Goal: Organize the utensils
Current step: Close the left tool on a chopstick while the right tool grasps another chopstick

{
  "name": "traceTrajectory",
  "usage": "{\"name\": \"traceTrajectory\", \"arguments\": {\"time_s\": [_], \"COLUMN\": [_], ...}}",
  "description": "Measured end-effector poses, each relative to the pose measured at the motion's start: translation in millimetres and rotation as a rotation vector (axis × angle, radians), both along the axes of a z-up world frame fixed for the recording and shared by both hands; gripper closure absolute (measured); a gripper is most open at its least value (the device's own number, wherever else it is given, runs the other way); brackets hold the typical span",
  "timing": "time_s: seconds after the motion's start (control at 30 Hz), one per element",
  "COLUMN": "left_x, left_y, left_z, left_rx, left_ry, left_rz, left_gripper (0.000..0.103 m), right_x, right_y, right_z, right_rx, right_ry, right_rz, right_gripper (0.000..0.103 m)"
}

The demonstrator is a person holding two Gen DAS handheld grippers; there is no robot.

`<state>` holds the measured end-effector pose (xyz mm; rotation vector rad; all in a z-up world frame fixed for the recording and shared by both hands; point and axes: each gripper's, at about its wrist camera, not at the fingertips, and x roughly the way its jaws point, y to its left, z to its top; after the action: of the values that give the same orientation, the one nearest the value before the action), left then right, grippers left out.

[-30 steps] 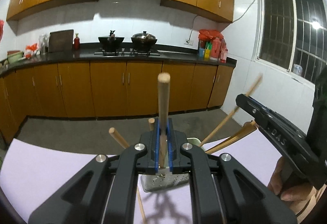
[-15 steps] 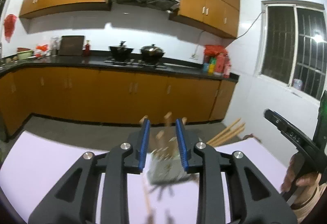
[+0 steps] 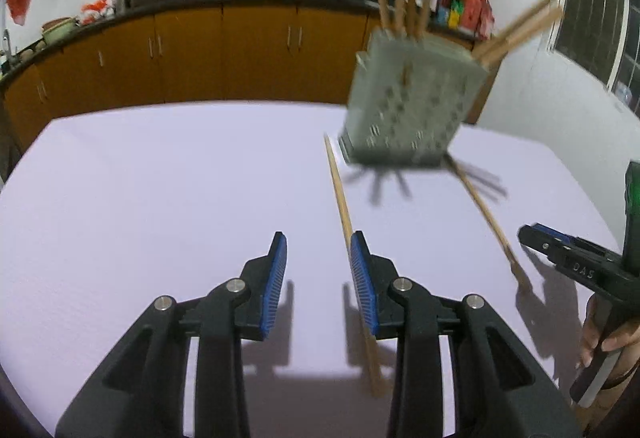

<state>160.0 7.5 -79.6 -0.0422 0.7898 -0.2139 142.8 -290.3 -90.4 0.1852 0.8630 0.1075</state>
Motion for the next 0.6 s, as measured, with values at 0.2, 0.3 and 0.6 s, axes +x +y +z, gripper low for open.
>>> {"name": "traceTrajectory", "arguments": {"time_s": [0.2, 0.3, 0.6], "left_x": [6, 10, 18], "left_y": [-22, -32, -16], "left_z": [-25, -33, -33], "left_rx": [0.033, 0.068, 0.102], "left_ry": [0.059, 0.076, 0.089], "left_rz": [-0.021, -0.026, 0.039], "left_gripper": [0.070, 0.079, 0.095], "right_x": [7, 4, 1], "right_y": [12, 8, -5], "right_z": [-10, -13, -16], "right_rx": [-0.061, -0.077, -0.129], "right_ry": [0.020, 0.014, 0.015], "right_rz": [0.010, 0.006, -0.050], "right_gripper": [0.075, 0.082, 0.095]}}
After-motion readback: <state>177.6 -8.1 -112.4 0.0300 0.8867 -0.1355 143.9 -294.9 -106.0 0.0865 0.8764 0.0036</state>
